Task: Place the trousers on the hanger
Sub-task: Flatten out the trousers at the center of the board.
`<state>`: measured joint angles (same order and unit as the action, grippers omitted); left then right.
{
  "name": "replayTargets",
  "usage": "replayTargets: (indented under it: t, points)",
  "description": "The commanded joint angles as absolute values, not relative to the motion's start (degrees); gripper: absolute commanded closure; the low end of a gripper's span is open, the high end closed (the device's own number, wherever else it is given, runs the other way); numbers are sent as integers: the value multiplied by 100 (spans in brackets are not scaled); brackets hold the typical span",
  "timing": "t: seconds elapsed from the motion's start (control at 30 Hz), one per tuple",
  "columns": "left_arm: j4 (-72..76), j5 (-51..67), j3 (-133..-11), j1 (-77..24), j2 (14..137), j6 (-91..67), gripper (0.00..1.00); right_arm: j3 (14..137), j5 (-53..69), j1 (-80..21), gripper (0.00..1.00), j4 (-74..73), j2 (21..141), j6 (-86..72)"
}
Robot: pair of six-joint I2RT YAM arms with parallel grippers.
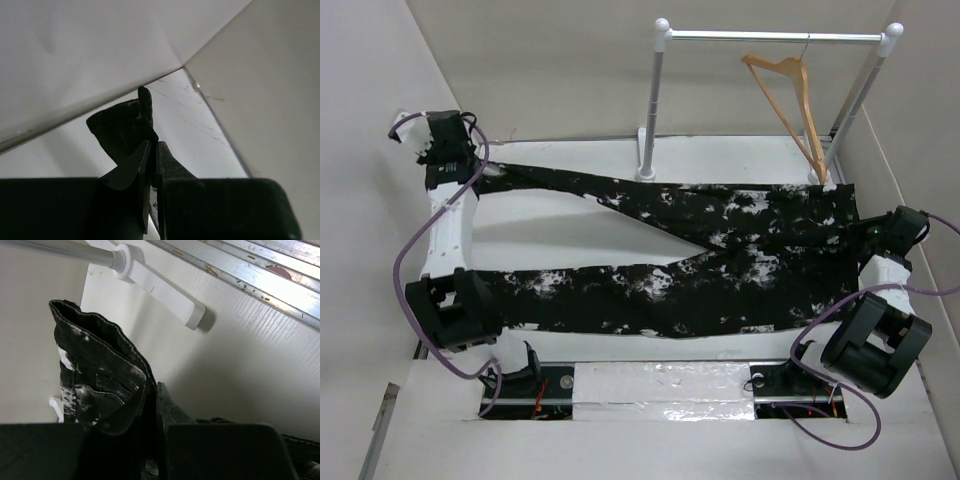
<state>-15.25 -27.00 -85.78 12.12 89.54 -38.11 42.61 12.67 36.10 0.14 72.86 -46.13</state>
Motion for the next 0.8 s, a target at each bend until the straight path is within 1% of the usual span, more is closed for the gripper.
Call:
replayTargets:
  t: [0.0,0.07,0.13,0.2,0.27,0.3,0.37,0.4,0.5,0.53,0.63,0.7,0.77]
  points:
    - [-687,-2339,-8508,1415,8315,-4148,100,4465,1230,3727,100,483,7312,-4746]
    - [-537,-1637,-8683,1415,8341,-4340,100,4281,1554,3727,100,1085,7295,-4842]
    - [-212,-1128,-8807,1415,8341,-4438,100,4210,1766,3727,100,1134,7304,-4843]
    - [-35,-1002,-8536,1415,8288,-4543,100,4350,1679,3727,100,819,7304,-4694]
    - [148,-1151,-8185,1494,8209,-4509,100,4403,1547,3779,100,695,7312,-4615]
    - [567,-1195,-7504,1494,8157,-4352,100,4377,1564,3779,100,764,7339,-4632]
    - [1201,-1099,-6631,1546,8016,-4219,100,4298,1696,3779,100,974,7426,-4780]
    - [1648,-916,-5870,1643,8024,-4254,100,4280,1740,3779,100,1019,7557,-4807]
    - [2406,-213,-4847,2082,8480,-4298,100,4272,1890,3779,100,1081,7638,-4782]
    - [2452,259,-4730,2222,8829,-4437,100,4271,1864,3779,100,1072,7594,-4773]
    - [2436,964,-4807,2522,9254,-4578,100,4271,1907,3779,100,1090,7532,-4764]
    - [2495,1063,-5078,2453,9176,-4536,100,4324,1968,3779,100,1099,7541,-4790]
    - [2400,924,-5351,2321,8992,-4352,100,4350,2048,3779,100,1142,7585,-4808]
